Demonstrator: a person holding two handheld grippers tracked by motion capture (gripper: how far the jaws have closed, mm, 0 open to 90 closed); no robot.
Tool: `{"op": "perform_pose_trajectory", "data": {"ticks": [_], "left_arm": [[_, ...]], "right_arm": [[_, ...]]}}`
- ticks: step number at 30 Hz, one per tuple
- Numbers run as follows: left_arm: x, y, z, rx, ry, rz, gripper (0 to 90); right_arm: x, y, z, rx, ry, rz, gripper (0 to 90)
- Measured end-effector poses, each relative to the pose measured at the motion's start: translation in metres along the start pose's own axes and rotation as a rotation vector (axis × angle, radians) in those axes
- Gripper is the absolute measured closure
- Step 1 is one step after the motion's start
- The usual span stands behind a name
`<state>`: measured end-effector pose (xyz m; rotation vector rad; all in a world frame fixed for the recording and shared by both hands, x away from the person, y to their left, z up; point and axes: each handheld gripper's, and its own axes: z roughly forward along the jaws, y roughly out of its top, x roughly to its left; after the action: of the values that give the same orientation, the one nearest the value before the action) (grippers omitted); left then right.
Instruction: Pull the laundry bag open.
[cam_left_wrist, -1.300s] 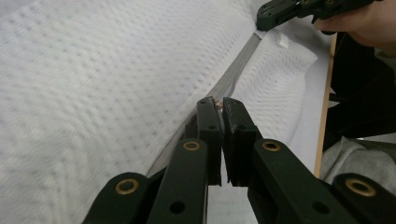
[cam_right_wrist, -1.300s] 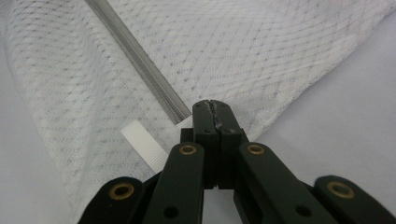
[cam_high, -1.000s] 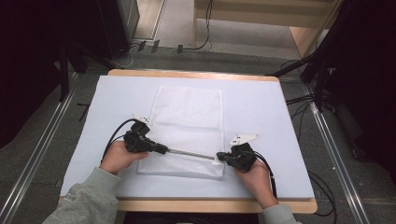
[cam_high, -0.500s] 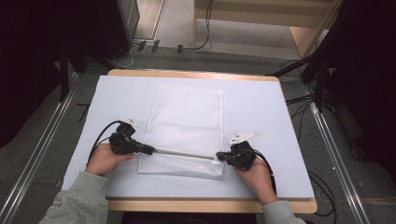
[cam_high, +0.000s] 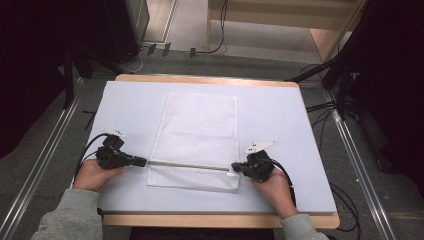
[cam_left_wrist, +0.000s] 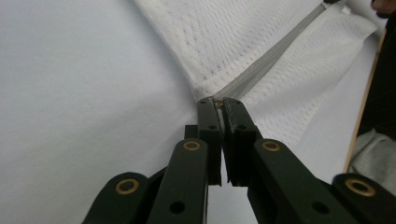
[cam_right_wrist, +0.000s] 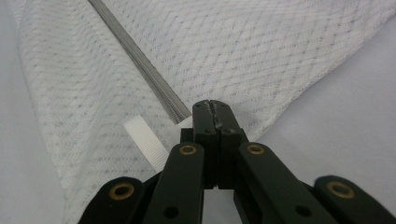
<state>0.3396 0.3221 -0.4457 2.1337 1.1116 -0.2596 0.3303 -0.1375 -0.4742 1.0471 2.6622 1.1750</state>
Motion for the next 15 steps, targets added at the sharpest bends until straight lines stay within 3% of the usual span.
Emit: {"op": "perform_pose_trajectory", "data": {"ticks": [3,12,15], "left_arm": [[0.002,-0.001,-0.002,-0.013,-0.026,-0.015,88.2],[-0.005,-0.010,0.000,-0.026,-0.009,0.005,87.8],[-0.007,-0.011,-0.002,-0.054,-0.004,0.014,86.9]], "right_arm": [[-0.001,0.001,0.000,0.007,0.007,-0.005,90.0],[-0.004,0.004,0.001,0.020,0.022,0.025,90.0],[-0.004,0.006,0.001,0.026,0.015,0.031,90.0]]}}
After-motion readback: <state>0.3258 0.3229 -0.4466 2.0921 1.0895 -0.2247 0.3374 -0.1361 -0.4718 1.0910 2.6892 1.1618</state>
